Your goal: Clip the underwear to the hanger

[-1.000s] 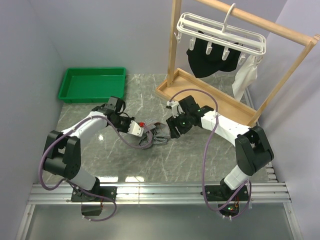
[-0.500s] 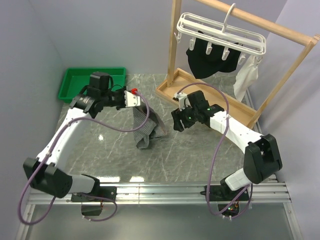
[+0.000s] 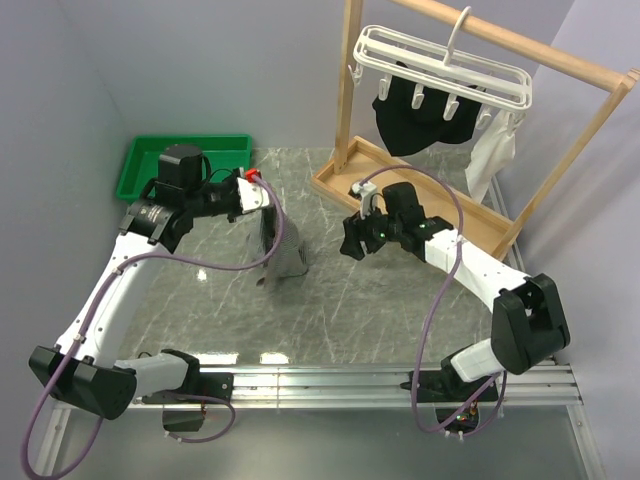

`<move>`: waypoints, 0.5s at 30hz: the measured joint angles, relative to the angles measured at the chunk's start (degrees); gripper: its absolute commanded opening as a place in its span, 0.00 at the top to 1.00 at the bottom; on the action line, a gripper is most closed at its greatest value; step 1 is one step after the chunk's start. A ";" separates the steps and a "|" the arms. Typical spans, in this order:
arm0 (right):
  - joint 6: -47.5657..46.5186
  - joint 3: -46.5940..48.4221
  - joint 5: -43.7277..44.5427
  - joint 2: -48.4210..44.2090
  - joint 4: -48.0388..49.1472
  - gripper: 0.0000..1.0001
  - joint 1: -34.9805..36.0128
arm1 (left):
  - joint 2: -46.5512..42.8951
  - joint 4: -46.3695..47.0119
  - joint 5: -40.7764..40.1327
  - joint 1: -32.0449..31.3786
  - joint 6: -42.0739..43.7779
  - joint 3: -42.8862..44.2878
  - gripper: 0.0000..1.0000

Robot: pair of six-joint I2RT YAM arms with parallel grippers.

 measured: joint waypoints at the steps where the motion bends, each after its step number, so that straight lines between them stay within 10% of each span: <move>1: 0.76 -1.31 -0.96 -0.07 1.55 0.31 0.22 | 0.02 0.04 -0.07 0.00 -0.66 0.00 1.00; 15: 8.35 -7.85 -2.91 -3.74 9.79 0.37 6.10 | 12.39 3.37 -11.28 -0.11 -27.39 10.62 1.00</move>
